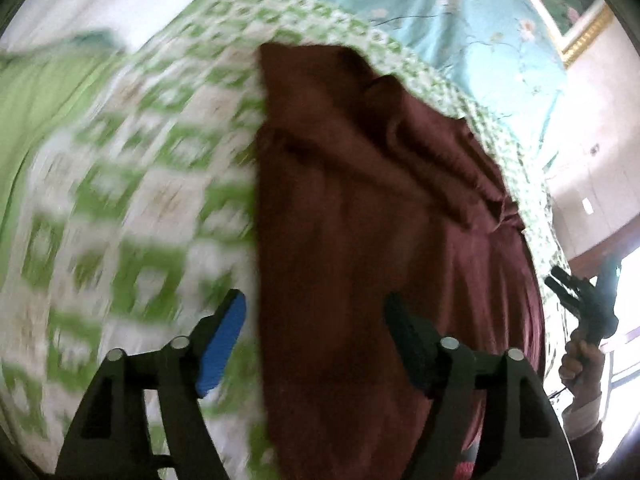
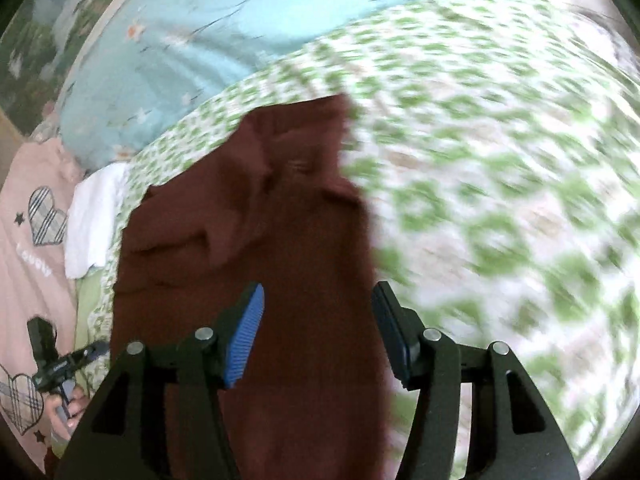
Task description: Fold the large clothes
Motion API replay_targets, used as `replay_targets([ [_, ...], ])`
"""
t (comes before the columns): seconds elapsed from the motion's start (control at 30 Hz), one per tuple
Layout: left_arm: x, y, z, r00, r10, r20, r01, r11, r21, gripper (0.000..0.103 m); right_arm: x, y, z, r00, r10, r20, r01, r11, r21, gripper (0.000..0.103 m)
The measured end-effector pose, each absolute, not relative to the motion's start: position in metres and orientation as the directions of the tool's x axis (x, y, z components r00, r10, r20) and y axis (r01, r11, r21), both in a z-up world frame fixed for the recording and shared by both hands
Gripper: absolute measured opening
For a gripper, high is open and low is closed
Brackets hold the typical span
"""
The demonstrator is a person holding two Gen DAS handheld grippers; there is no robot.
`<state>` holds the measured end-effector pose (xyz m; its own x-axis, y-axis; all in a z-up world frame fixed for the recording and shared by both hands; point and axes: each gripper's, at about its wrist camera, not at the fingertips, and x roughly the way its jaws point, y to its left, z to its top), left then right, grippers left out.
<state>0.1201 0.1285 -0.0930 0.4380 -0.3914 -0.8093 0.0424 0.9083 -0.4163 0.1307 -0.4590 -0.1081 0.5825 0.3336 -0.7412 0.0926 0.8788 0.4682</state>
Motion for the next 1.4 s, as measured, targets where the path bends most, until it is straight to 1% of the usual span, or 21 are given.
replay_targets([
  [0.07, 0.105, 0.135, -0.103, 0.422, -0.434, -0.796, 0.028, 0.884, -0.467, 0.075, 0.115, -0.472, -0.119, 0.556, 0.348, -0.755, 0.112, 0.869, 0.483, 0.058],
  [0.13, 0.092, 0.134, -0.105, 0.423, -0.471, -0.775, 0.05, 0.865, -0.498, 0.077, 0.098, -0.475, -0.134, 0.507, 0.428, -0.749, 0.095, 0.835, 0.542, 0.058],
  [0.17, 0.084, 0.131, -0.106, 0.407, -0.517, -0.754, 0.075, 0.841, -0.536, 0.078, 0.092, -0.472, -0.136, 0.505, 0.458, -0.731, 0.073, 0.822, 0.565, 0.058],
  [0.2, 0.081, 0.13, -0.108, 0.393, -0.551, -0.736, 0.089, 0.82, -0.566, 0.081, 0.084, -0.47, -0.137, 0.501, 0.504, -0.703, 0.036, 0.8, 0.599, 0.058],
  [0.27, 0.068, 0.123, -0.114, 0.351, -0.632, -0.691, 0.118, 0.762, -0.637, 0.082, 0.069, -0.461, -0.141, 0.452, 0.623, -0.639, -0.034, 0.728, 0.685, 0.058],
  [0.37, 0.047, 0.115, -0.116, 0.336, -0.658, -0.674, 0.166, 0.746, -0.645, 0.08, 0.054, -0.449, -0.148, 0.423, 0.681, -0.598, -0.084, 0.687, 0.722, 0.058],
  [0.4, 0.041, 0.113, -0.117, 0.329, -0.666, -0.669, 0.177, 0.739, -0.65, 0.076, 0.049, -0.446, -0.149, 0.429, 0.684, -0.59, -0.096, 0.684, 0.723, 0.056],
  [0.43, 0.036, 0.112, -0.118, 0.322, -0.674, -0.665, 0.184, 0.734, -0.654, 0.069, 0.045, -0.444, -0.15, 0.439, 0.685, -0.582, -0.105, 0.682, 0.723, 0.054],
  [0.47, 0.031, 0.112, -0.12, 0.314, -0.678, -0.664, 0.188, 0.731, -0.656, 0.064, 0.043, -0.441, -0.152, 0.439, 0.691, -0.575, -0.109, 0.676, 0.729, 0.05],
  [0.53, 0.028, 0.115, -0.125, 0.306, -0.683, -0.663, 0.183, 0.726, -0.663, 0.045, 0.045, -0.436, -0.152, 0.43, 0.702, -0.567, -0.117, 0.667, 0.736, 0.044],
  [0.57, 0.027, 0.117, -0.127, 0.305, -0.682, -0.665, 0.172, 0.726, -0.666, 0.041, 0.046, -0.432, -0.154, 0.421, 0.704, -0.572, -0.118, 0.668, 0.735, 0.038],
  [0.63, 0.025, 0.122, -0.128, 0.299, -0.688, -0.662, 0.162, 0.72, -0.675, 0.033, 0.047, -0.428, -0.154, 0.403, 0.705, -0.583, -0.124, 0.673, 0.729, 0.033],
  [0.73, 0.022, 0.119, -0.127, 0.282, -0.691, -0.666, 0.181, 0.72, -0.67, 0.031, 0.044, -0.428, -0.16, 0.382, 0.717, -0.583, -0.12, 0.664, 0.738, 0.024],
  [0.77, 0.021, 0.116, -0.127, 0.276, -0.69, -0.669, 0.193, 0.722, -0.665, 0.028, 0.04, -0.43, -0.161, 0.38, 0.717, -0.584, -0.118, 0.664, 0.739, 0.019],
  [0.8, 0.021, 0.113, -0.126, 0.27, -0.689, -0.672, 0.203, 0.723, -0.66, 0.018, 0.04, -0.432, -0.162, 0.38, 0.717, -0.584, -0.113, 0.663, 0.74, 0.014],
  [0.83, 0.018, 0.109, -0.126, 0.264, -0.687, -0.677, 0.215, 0.726, -0.653, 0.007, 0.039, -0.433, -0.163, 0.382, 0.717, -0.583, -0.107, 0.661, 0.743, 0.012],
  [0.87, 0.018, 0.104, -0.124, 0.262, -0.681, -0.683, 0.224, 0.732, -0.643, 0.009, 0.038, -0.434, -0.162, 0.385, 0.715, -0.584, -0.104, 0.662, 0.742, 0.007],
  [0.97, 0.014, 0.095, -0.117, 0.292, -0.662, -0.69, 0.241, 0.749, -0.617, 0.008, 0.035, -0.438, -0.158, 0.408, 0.725, -0.555, -0.107, 0.642, 0.759, 0.006],
  [1.1, 0.016, 0.097, -0.104, 0.33, -0.666, -0.669, 0.244, 0.745, -0.621, 0.007, 0.04, -0.44, -0.144, 0.436, 0.75, -0.498, -0.132, 0.6, 0.789, 0.005],
  [1.2, 0.021, 0.102, -0.078, 0.384, -0.672, -0.633, 0.263, 0.737, -0.622, 0.007, 0.049, -0.439, -0.124, 0.463, 0.759, -0.458, -0.172, 0.584, 0.793, 0.005],
  [1.4, 0.051, 0.105, -0.018, 0.524, -0.668, -0.528, 0.322, 0.73, -0.603, 0.007, 0.093, -0.434, -0.072, 0.53, 0.764, -0.368, -0.264, 0.561, 0.785, 0.005],
])
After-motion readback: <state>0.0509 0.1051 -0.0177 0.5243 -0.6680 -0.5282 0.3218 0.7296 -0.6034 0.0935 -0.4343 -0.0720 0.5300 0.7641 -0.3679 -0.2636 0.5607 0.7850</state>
